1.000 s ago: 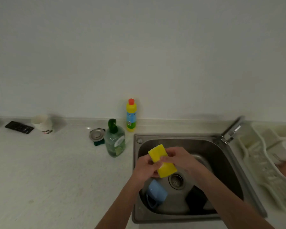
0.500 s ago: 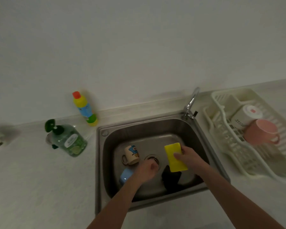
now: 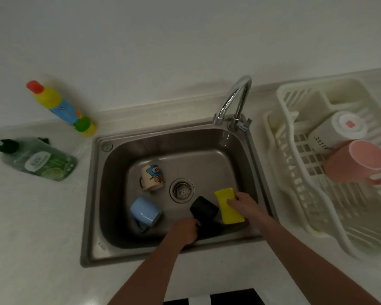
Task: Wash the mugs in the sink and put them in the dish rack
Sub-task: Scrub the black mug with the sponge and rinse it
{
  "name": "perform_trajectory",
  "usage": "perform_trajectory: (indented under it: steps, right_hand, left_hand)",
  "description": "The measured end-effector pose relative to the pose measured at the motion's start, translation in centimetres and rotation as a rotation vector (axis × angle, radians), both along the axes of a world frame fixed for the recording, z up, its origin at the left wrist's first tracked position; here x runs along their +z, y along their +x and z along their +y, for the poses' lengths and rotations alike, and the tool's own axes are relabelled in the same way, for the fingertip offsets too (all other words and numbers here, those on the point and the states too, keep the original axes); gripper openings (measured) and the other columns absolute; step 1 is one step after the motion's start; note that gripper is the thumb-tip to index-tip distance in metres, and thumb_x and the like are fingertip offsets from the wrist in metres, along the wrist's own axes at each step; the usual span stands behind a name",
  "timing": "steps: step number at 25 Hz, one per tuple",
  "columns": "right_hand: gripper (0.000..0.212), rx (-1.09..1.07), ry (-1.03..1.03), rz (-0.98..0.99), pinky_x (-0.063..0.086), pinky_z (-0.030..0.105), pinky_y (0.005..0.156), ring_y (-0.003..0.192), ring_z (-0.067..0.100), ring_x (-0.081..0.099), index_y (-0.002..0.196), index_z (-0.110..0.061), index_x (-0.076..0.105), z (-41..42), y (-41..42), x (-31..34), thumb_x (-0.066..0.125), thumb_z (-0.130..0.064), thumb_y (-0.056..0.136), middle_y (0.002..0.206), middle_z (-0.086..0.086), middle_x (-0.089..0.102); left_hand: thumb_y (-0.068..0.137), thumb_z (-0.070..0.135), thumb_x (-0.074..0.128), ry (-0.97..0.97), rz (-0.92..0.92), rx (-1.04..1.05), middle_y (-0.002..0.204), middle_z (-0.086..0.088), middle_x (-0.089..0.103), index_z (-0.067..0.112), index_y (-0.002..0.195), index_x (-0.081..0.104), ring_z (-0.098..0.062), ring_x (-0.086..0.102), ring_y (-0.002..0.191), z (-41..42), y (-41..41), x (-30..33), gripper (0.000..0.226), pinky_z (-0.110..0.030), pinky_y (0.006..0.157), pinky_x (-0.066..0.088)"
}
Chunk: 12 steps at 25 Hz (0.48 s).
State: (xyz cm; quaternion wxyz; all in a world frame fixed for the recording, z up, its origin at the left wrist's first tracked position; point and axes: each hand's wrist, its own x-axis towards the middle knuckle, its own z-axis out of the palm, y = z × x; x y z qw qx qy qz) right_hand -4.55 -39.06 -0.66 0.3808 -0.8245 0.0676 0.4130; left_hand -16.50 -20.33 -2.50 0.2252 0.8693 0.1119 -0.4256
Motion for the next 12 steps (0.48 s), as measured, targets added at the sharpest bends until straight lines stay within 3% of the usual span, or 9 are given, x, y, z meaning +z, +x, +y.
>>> perform_trajectory:
  steps: [7,12]
  right_hand:
    - [0.036,-0.003,-0.022,0.081,0.051,0.043,0.094,0.109,0.03,0.06,0.13,-0.01,0.059,1.4,0.2,-5.4,0.058,-0.024,0.096,0.123,0.013,0.062]
    - [0.043,-0.058,-0.052,0.076,0.049,0.041,0.097,0.115,0.031,0.058,0.136,-0.007,0.055,2.2,0.7,-8.0,0.057,-0.024,0.097,0.13,0.014,0.06]
  left_hand:
    - [0.101,0.029,0.044,-0.048,0.13,-0.091,0.13,-0.015,0.059,0.01,0.129,0.057,-0.03,0.057,0.115,0.6,2.0,-5.2,0.037,-0.038,0.094,0.044]
    - [0.1,0.044,0.045,-0.147,0.185,-0.171,0.134,-0.013,0.057,0.016,0.133,0.054,-0.031,0.055,0.118,0.8,2.9,-8.4,0.045,-0.04,0.098,0.045]
